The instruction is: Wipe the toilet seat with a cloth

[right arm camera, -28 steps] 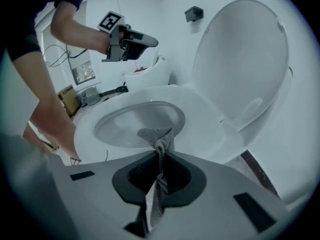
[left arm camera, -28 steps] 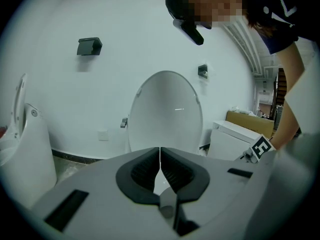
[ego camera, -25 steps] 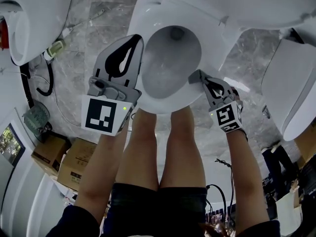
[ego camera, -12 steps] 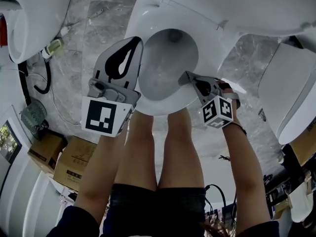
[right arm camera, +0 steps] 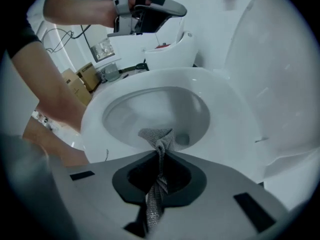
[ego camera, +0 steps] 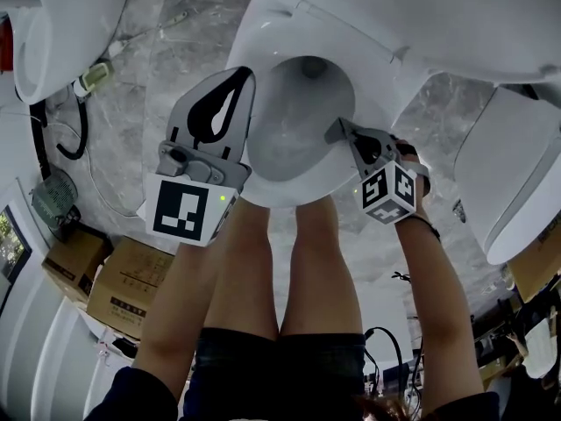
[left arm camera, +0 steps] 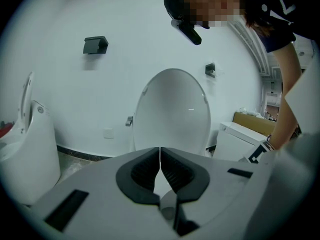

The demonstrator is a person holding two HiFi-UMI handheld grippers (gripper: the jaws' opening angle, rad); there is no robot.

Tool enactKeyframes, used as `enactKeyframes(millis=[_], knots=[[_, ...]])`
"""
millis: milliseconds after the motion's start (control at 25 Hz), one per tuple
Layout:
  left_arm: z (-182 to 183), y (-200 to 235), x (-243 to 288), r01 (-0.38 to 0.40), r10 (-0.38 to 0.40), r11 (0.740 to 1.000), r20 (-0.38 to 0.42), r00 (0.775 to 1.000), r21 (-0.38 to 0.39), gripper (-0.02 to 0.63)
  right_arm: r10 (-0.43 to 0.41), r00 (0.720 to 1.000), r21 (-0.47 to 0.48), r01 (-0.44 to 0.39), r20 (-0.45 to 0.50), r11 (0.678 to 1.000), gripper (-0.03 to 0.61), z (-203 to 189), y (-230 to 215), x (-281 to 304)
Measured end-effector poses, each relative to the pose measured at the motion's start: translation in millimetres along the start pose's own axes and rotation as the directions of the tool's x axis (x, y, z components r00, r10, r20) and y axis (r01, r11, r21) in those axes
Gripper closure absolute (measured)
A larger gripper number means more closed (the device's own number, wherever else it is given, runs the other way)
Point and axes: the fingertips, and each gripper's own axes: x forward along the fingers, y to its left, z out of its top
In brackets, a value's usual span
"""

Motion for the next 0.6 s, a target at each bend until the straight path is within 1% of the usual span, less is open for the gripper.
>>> enactKeyframes(millis=[40,120,200,240,320,400,520,600], knots=[[-1,1,0,-0.001,0.001,1.000,-0.002,1.000,0.001,0.589,0.048,0.999,0.015,-0.048,-0.010,0.999,0.545,0,15,3],[-3,3,0,0.001,-0.001,1.000,-0.011,1.000,0.006,0.589,0.155,0.988,0.043,-0.154,-0.022,0.987,0.545,3,47,8],[-2,5,0,-0.007,0.007,1.000,-0.008,1.000,-0.004,0.589,0.230,0.972,0.019,-0.230,-0.038,0.973,0.545,5,67,11],[-3,6,-1,-0.008,0.008,1.000,-0.011,1.000,-0.004,0.589,0.244,0.968,-0.012,-0.245,-0.055,0.970,0.545,4,69,11],[-5,8,-2,-0.007,0.007,1.000,-0.025,1.000,0.005,0.589,0.223,0.970,-0.057,-0.229,-0.095,0.972,0.545,2,55,13],[-1,10,-2,-0.017,0.017,1.000,-0.011,1.000,-0.004,0.589,0.158,0.980,-0.082,-0.169,-0.122,0.982,0.545,2,22,14],[-1,12,-4,-0.018,0.018,1.000,-0.011,1.000,0.005,0.589,0.056,0.991,-0.142,-0.074,-0.120,0.987,0.545,11,-32,13],[0,12,-3,-0.025,0.025,1.000,-0.004,1.000,-0.007,0.589,-0.003,0.995,-0.215,-0.019,-0.101,0.976,0.545,21,-58,10]])
